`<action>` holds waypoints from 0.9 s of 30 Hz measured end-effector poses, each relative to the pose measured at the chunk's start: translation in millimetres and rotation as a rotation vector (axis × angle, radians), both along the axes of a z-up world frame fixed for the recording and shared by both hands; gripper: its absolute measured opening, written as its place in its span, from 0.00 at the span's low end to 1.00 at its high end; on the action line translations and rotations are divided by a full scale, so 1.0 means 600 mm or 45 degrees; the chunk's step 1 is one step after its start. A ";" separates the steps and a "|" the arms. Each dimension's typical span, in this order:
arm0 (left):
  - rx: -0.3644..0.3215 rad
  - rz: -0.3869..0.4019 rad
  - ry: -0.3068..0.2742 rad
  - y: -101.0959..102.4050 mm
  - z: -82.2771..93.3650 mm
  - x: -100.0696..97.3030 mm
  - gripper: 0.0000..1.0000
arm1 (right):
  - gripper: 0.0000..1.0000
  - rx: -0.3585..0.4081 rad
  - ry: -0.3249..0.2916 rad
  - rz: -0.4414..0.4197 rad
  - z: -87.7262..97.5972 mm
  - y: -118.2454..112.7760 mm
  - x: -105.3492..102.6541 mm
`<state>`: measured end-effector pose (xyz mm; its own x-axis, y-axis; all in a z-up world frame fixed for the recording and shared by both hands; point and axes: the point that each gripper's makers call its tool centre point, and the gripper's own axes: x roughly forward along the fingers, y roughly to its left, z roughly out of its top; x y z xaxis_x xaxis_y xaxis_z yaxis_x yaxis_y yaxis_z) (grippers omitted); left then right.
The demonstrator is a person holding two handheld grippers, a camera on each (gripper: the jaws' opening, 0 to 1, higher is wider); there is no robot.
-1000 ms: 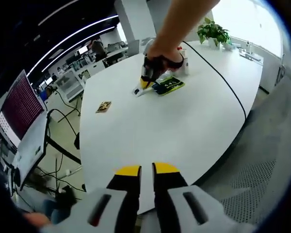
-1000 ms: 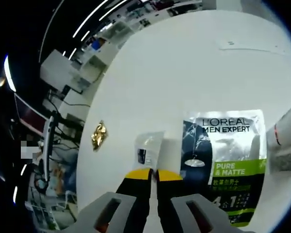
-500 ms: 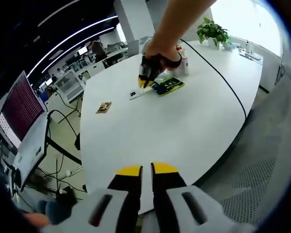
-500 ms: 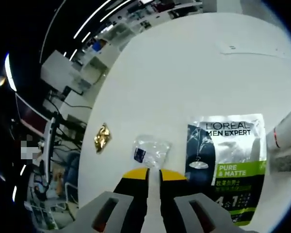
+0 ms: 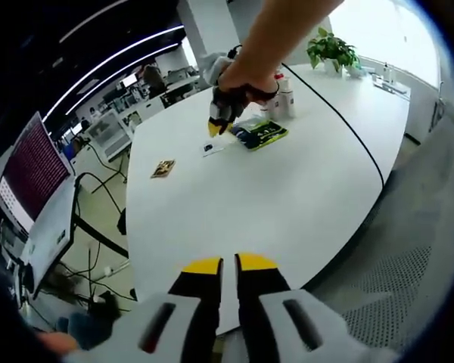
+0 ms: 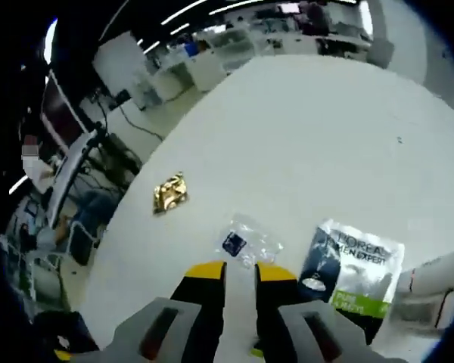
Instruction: Arrange the skincare products in the storage area until every visible bottle or jar stands upright without overlapping.
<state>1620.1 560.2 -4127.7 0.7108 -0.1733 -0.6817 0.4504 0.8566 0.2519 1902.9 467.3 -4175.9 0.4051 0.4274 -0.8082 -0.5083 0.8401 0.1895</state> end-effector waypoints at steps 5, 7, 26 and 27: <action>0.006 -0.004 0.004 0.000 -0.001 -0.001 0.01 | 0.30 -0.135 -0.081 0.244 0.009 0.025 0.014; 0.007 -0.003 0.005 0.000 -0.001 -0.001 0.01 | 0.33 -0.200 -0.097 0.348 0.009 0.029 0.020; 0.022 -0.008 0.019 0.003 -0.006 -0.003 0.00 | 0.41 -0.520 0.057 0.899 -0.046 0.021 0.036; 0.029 -0.015 0.026 0.002 -0.008 -0.004 0.00 | 0.42 -0.522 0.064 0.907 -0.050 0.025 0.034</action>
